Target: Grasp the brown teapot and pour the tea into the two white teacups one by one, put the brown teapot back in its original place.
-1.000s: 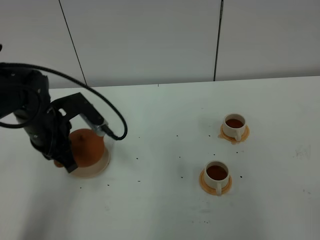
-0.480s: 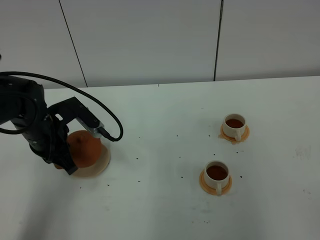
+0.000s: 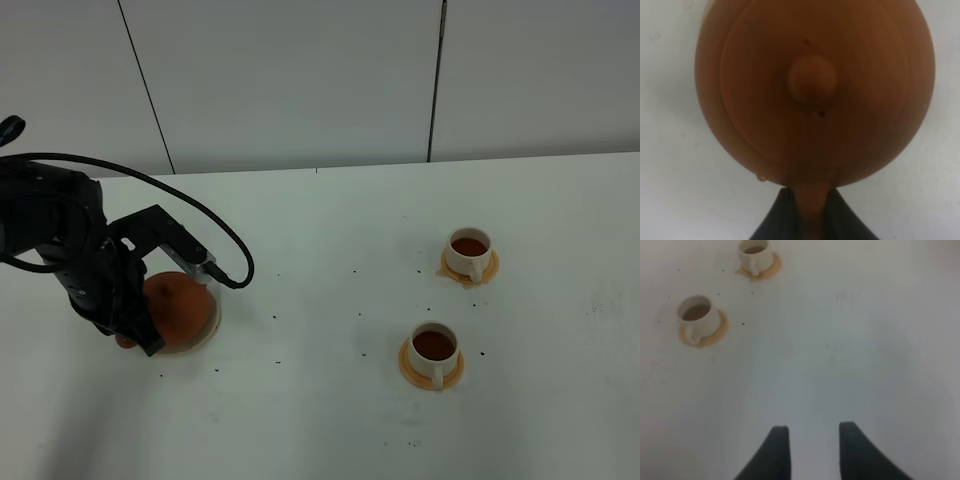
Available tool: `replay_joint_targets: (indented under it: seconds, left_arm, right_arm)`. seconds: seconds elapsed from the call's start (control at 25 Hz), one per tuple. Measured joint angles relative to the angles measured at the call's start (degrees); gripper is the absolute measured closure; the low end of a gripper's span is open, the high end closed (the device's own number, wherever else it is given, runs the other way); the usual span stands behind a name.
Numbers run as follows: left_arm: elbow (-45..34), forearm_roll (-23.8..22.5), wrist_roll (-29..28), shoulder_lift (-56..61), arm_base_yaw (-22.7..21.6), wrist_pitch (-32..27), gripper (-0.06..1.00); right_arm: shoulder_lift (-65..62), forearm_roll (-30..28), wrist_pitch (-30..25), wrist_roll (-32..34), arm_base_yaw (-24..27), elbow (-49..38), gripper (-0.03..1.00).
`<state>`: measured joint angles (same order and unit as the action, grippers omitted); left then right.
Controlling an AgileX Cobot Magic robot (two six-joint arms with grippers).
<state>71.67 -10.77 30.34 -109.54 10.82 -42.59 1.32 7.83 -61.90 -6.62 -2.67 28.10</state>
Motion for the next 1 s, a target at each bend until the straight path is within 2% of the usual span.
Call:
replay_joint_targets:
  seconds: [1.0]
  left_arm:
    - [0.3, -0.8, -1.3, -1.6, -0.2, 1.2, 0.78]
  right_arm:
    - [0.0, 0.0, 0.0, 0.0, 0.0, 0.0, 0.73]
